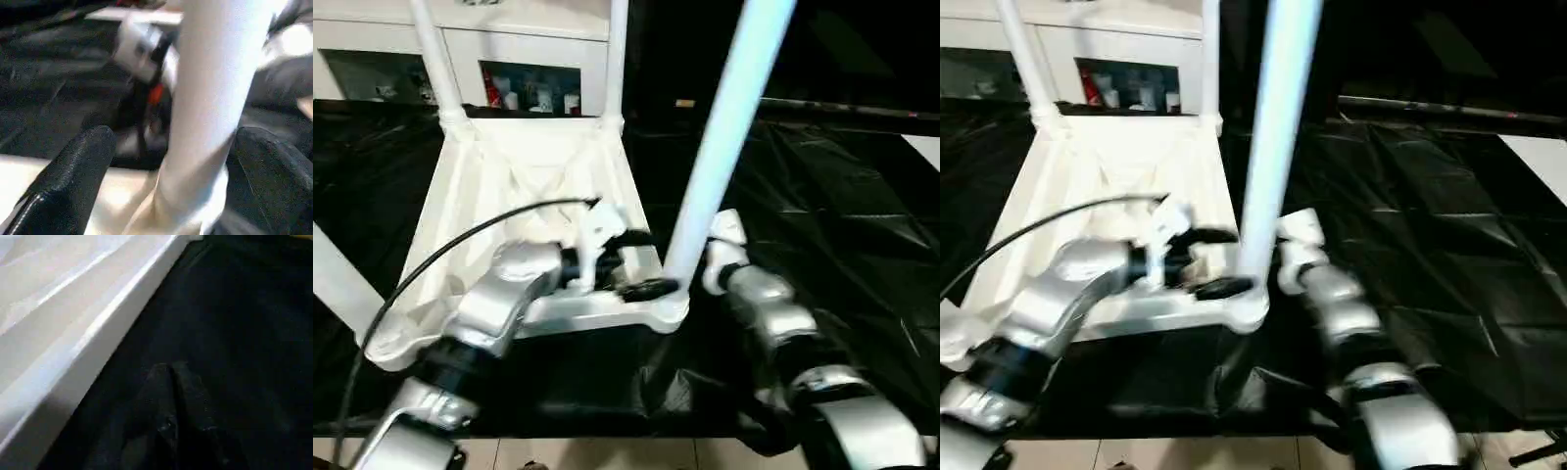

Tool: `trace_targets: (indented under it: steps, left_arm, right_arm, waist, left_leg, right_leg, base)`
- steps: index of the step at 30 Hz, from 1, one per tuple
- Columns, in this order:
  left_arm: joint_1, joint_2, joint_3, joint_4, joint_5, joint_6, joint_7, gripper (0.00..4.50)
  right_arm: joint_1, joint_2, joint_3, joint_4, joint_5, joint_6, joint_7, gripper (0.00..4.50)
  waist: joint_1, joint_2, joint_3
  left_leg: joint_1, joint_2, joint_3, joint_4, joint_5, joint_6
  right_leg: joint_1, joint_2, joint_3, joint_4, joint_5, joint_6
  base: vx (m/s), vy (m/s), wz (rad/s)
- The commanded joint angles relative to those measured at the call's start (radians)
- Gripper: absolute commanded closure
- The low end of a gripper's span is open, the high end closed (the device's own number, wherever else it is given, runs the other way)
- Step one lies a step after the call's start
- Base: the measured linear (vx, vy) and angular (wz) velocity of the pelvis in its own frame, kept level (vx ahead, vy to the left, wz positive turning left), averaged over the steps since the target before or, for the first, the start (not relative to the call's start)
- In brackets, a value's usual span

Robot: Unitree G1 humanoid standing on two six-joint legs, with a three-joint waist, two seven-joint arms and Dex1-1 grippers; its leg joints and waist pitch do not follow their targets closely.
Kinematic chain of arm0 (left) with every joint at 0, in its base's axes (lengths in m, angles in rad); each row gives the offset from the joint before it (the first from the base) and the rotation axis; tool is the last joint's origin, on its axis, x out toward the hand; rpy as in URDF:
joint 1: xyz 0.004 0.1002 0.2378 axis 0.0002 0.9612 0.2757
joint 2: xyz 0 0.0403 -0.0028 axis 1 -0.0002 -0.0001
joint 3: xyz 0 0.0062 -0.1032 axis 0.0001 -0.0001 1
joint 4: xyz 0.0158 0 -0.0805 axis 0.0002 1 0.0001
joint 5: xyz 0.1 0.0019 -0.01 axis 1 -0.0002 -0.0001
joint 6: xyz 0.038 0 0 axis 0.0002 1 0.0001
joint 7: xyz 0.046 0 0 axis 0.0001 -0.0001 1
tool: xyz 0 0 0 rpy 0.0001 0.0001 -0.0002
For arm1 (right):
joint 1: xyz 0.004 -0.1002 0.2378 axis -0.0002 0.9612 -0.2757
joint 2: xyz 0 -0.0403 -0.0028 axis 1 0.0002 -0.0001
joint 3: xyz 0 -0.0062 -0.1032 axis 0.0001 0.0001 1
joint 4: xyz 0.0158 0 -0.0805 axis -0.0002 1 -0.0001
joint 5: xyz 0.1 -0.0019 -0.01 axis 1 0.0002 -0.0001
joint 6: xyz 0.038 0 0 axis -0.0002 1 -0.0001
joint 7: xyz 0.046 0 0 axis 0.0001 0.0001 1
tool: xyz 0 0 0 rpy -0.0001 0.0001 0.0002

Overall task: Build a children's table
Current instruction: Rotate table base

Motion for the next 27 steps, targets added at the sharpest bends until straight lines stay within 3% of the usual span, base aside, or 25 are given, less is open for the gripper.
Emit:
trace_targets:
  steps: [1, 5, 6, 9, 11, 15, 17, 20, 27]
  left_arm:
    - [0.022, 0.015, 0.001, -0.041, -0.021, 0.011, -0.039, 0.00]
    - [0.045, 0.042, -0.049, -0.015, 0.025, -0.015, -0.061, 0.00]
    - [0.039, 0.053, -0.080, 0.030, 0.083, -0.035, -0.044, 0.19]
    - [0.033, 0.066, -0.108, 0.043, 0.117, -0.001, -0.048, 0.41]
    - [0.034, 0.079, -0.123, 0.034, 0.129, 0.024, -0.061, 0.64]
    - [0.026, 0.081, -0.129, 0.051, 0.147, 0.022, -0.043, 0.87]
    - [0.011, 0.081, -0.126, 0.089, 0.171, 0.005, -0.028, 1.09]
    - [0.007, 0.081, -0.118, 0.096, 0.167, 0.016, -0.035, 1.32]
    - [0.016, 0.108, -0.121, 0.117, 0.184, 0.006, -0.060, 2.00]
  right_arm:
    - [0.027, -0.047, -0.013, -0.038, 0.022, 0.001, 0.059, 4.45]
    - [0.076, -0.113, 0.003, -0.128, 0.036, 0.026, 0.184, 4.45]
    - [0.108, -0.148, 0.023, -0.197, 0.036, 0.048, 0.247, 4.49]
    - [0.172, -0.202, 0.050, -0.349, 0.061, 0.118, 0.344, 4.50]
    - [0.209, -0.231, 0.060, -0.439, 0.085, 0.167, 0.385, 4.50]
    - [0.248, -0.255, 0.065, -0.525, 0.104, 0.201, 0.411, 4.50]
    - [0.308, -0.277, 0.065, -0.662, 0.147, 0.277, 0.450, 4.50]
    - [0.349, -0.290, 0.065, -0.757, 0.183, 0.346, 0.470, 4.50]
    - [0.396, -0.301, 0.066, -0.831, 0.217, 0.395, 0.495, 4.50]
  waist:
    - [0.009, 0.010, -0.069]
    - [0.019, 0.010, -0.068]
    - [0.020, 0.010, -0.066]
    - [0.024, 0.011, -0.064]
    - [0.023, 0.011, -0.064]
    - [0.022, 0.011, -0.064]
    - [0.023, 0.013, -0.062]
    - [0.025, 0.014, -0.062]
    - [0.024, 0.016, -0.061]
  left_leg:
    - [0.009, 0.020, -0.009, -0.061, -0.172, 0.004]
    - [0.010, 0.020, -0.005, -0.059, -0.171, 0.020]
    - [0.011, 0.020, -0.006, -0.060, -0.186, 0.024]
    - [0.013, 0.022, -0.009, -0.063, -0.202, 0.020]
    - [0.010, 0.023, -0.012, -0.064, -0.203, 0.020]
    - [0.011, 0.022, -0.011, -0.063, -0.218, 0.013]
    - [0.012, 0.020, -0.011, -0.062, -0.222, 0.016]
    - [0.010, 0.021, -0.014, -0.065, -0.224, 0.019]
    - [0.009, 0.022, -0.016, -0.066, -0.244, 0.006]
  right_leg:
    - [0.054, -0.065, 0.040, -0.063, -0.053, -0.217]
    - [0.051, -0.062, 0.040, -0.065, -0.044, -0.225]
    - [0.051, -0.060, 0.039, -0.070, -0.072, -0.215]
    - [0.052, -0.061, 0.040, -0.077, -0.128, -0.183]
    - [0.052, -0.063, 0.040, -0.076, -0.136, -0.182]
    - [0.050, -0.065, 0.040, -0.081, -0.166, -0.188]
    - [0.047, -0.062, 0.040, -0.084, -0.174, -0.185]
    - [0.049, -0.064, 0.040, -0.086, -0.188, -0.173]
    - [0.044, -0.067, 0.038, -0.091, -0.242, -0.163]
  base:
    - [0.000, 0.000, 0.00]
    - [0.000, 0.000, 0.00]
    - [0.000, 0.000, 0.00]
    - [0.000, 0.000, 0.00]
    - [0.000, 0.000, 0.00]
    - [0.000, 0.000, 0.00]
    - [0.000, 0.000, 0.00]
    - [0.000, 0.000, 0.00]
    - [0.000, 0.000, 0.00]
